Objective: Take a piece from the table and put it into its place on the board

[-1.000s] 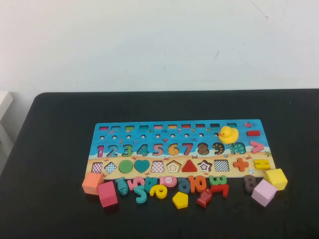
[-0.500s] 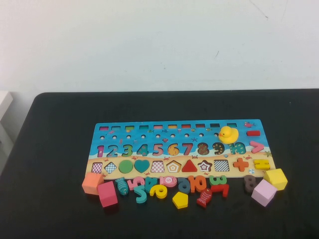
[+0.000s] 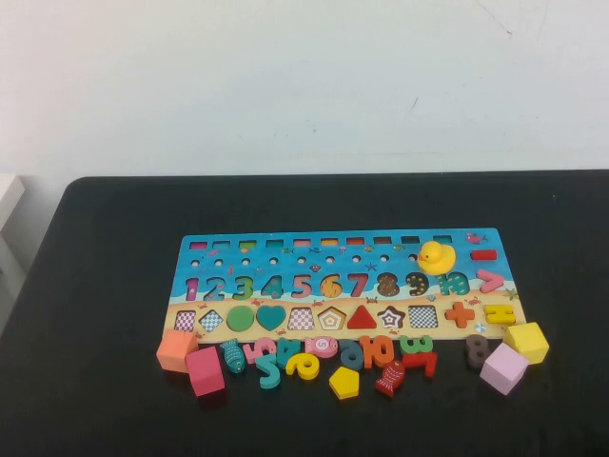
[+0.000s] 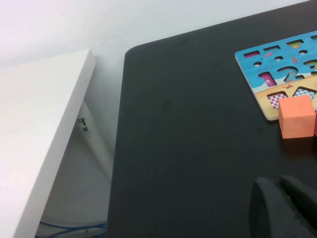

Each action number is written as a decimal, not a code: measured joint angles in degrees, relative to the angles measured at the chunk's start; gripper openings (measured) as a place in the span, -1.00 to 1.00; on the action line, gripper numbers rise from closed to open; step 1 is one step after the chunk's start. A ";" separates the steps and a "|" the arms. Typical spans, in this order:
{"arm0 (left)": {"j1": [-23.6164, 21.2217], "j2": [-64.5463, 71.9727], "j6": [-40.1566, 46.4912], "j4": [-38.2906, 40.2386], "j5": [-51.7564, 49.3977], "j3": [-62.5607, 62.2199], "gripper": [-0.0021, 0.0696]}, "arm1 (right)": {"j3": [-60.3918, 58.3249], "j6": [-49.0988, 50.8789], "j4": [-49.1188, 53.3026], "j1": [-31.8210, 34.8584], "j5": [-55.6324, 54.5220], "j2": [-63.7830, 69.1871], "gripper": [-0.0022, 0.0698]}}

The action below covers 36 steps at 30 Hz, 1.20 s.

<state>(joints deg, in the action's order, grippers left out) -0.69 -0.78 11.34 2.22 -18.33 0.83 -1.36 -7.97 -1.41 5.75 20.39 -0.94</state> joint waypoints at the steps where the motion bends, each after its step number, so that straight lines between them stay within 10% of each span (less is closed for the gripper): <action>1: 0.00 0.00 0.00 0.00 0.00 0.00 -0.95 | 0.00 0.00 0.00 0.00 0.00 0.00 -0.89; 23: 0.00 0.00 -0.80 -4.95 2.42 0.17 -0.95 | 0.00 0.00 0.00 0.00 0.00 0.00 -0.89; 36: 0.00 0.00 -27.82 42.77 24.33 0.27 -0.95 | 0.00 0.00 0.00 0.00 0.00 0.00 -0.89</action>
<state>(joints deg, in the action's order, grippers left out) -0.69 -0.78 -16.48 44.99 6.00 1.10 -1.36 -7.97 -1.41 5.75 20.39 -0.94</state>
